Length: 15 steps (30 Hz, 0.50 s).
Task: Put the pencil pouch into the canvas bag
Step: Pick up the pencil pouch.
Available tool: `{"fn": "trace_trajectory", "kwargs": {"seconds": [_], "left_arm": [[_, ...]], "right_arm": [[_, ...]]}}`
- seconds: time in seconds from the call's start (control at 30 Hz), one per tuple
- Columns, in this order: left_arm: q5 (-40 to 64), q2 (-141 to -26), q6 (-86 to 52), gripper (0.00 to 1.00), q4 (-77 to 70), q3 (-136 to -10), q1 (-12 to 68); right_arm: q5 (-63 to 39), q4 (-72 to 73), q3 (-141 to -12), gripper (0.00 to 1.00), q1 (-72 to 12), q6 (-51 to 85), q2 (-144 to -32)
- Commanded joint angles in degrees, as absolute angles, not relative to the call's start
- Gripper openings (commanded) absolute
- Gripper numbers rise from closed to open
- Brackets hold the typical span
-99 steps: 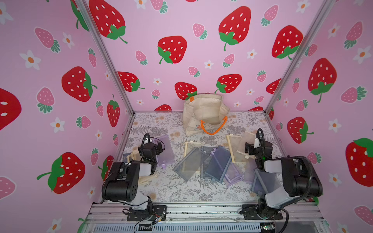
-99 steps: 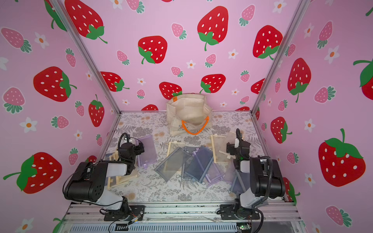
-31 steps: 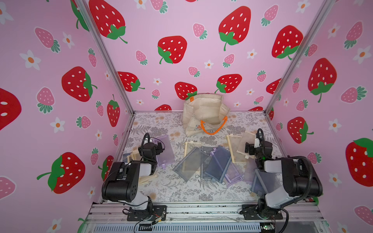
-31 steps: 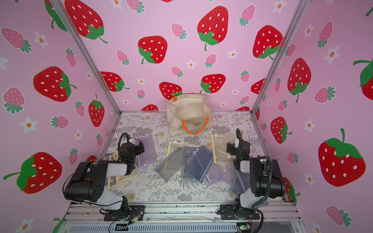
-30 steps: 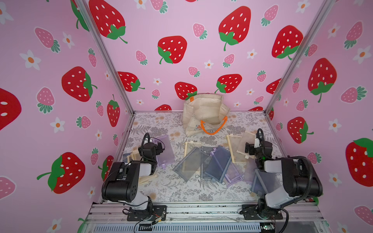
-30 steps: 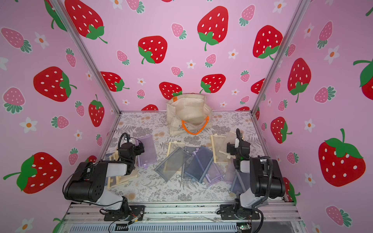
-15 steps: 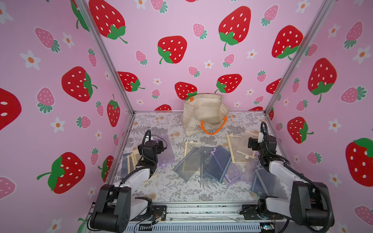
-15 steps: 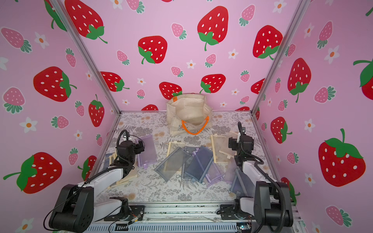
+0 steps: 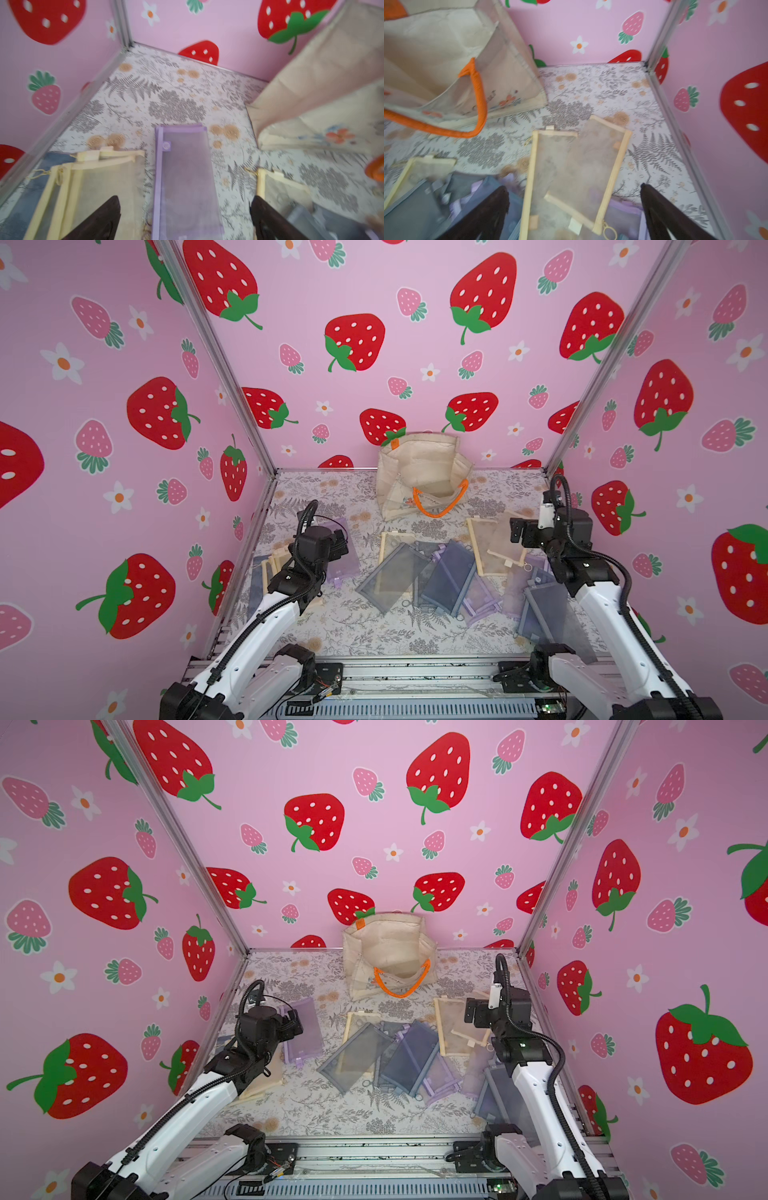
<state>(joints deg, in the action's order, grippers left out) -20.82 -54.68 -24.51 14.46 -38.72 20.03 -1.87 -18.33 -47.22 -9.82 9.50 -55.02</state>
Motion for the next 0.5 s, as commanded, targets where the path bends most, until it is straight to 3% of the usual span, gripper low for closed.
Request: {"fn": "trace_trajectory", "kwargs": {"seconds": [0.0, 0.3, 0.47], "left_arm": [[-11.3, -55.1, -27.5, 0.99, 22.8, -41.5, 23.6], [2.3, -61.6, -32.8, 1.0, 15.0, -41.1, 39.0], [6.0, -71.8, -34.0, 0.92, 6.2, -43.8, 45.1]], "right_arm": [[-9.5, -28.8, -47.3, 0.99, -12.9, 11.7, -54.1], [-22.1, -25.9, -38.9, 0.99, -16.3, 18.1, -53.8], [-24.5, -19.6, -34.0, 0.99, -19.9, 22.7, -54.9]]}}
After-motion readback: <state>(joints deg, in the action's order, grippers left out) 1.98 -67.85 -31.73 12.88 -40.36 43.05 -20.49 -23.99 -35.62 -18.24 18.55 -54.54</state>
